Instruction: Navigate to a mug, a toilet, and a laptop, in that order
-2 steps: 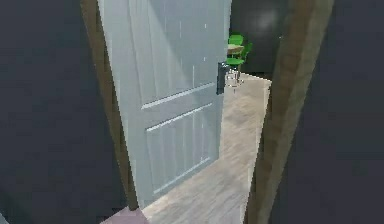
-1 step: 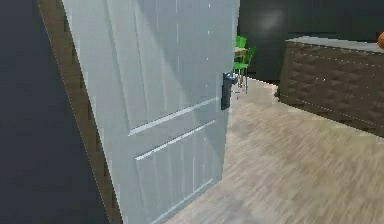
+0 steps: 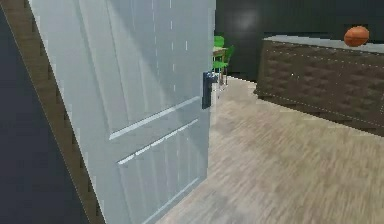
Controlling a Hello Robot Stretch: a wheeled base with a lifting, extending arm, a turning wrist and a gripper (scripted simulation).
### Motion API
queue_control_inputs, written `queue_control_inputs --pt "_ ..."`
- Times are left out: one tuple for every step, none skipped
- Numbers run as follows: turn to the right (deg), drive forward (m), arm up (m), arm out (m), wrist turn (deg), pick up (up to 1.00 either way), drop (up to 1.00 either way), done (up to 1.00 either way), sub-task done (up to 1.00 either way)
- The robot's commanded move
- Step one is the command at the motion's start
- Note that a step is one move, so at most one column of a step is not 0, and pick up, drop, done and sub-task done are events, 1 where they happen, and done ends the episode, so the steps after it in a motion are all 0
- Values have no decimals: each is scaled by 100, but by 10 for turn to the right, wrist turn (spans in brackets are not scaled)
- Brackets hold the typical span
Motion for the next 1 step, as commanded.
queue_control_inputs --pt "0 15 0 0 0 0 0 0 0"
